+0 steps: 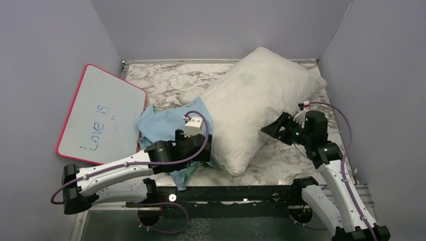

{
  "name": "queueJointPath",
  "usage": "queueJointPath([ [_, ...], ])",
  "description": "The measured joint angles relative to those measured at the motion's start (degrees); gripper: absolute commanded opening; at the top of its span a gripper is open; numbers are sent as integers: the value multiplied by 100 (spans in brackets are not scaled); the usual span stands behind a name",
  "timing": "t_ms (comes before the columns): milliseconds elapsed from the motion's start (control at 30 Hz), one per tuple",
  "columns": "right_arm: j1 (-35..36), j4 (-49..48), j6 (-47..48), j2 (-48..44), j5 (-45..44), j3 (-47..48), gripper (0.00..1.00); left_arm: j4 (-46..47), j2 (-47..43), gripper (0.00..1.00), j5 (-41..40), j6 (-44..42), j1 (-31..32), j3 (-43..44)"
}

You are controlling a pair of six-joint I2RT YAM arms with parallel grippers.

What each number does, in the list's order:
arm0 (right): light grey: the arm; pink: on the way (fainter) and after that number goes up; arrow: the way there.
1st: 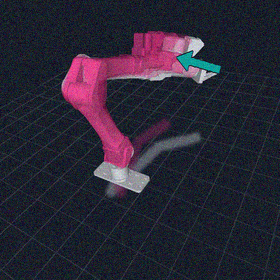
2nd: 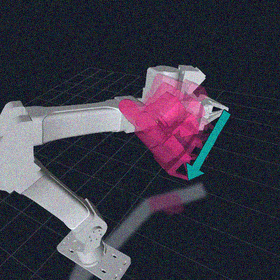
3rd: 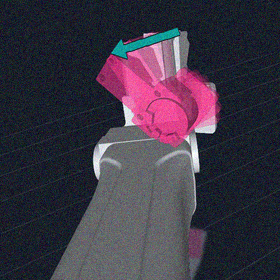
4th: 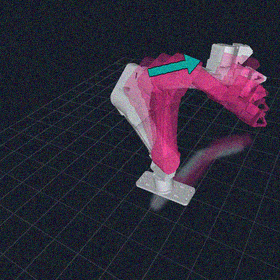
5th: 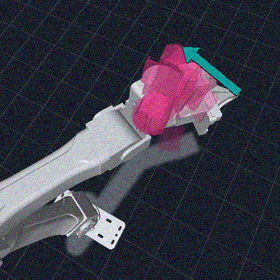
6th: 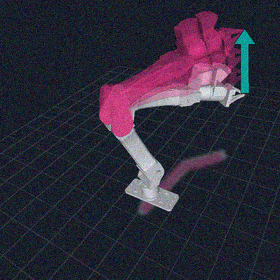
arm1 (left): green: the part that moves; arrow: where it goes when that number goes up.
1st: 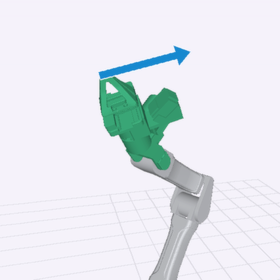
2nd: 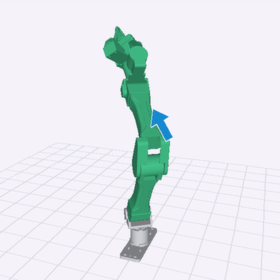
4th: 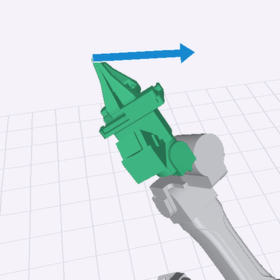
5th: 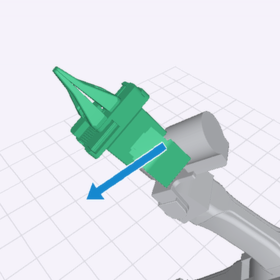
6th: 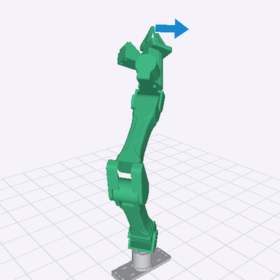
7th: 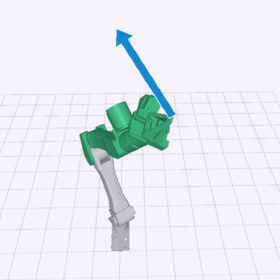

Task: Remove the pillowcase from the pillow
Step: Remove the pillow from the pillowcase.

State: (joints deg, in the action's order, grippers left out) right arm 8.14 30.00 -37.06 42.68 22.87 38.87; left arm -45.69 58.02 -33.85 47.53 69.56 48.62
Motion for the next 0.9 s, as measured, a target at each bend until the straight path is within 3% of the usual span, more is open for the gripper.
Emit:
queueJointPath([
  [200, 0, 129, -37, -601, 568, -365, 82, 431, -332, 97, 420, -841, -422, 481],
  [467, 0, 160, 33, -715, 1427, -472, 87, 925, 481, 93, 1084, -1714, -1596, 802],
  [533, 0, 155, 81, -686, 1631, -522, 88, 1012, 627, 82, 1311, -1829, -1888, 800],
  [667, 4, 127, 146, -597, 2081, -793, 89, 1294, 713, 51, 1781, -1989, -2428, 647],
  [833, 15, 66, 216, -295, 2280, -1032, 88, 1576, 505, 5, 2092, -2015, -2798, 282],
  [900, 17, -87, 201, -107, 2326, -1067, 88, 1600, 286, 0, 2146, -2020, -2940, 125],
])
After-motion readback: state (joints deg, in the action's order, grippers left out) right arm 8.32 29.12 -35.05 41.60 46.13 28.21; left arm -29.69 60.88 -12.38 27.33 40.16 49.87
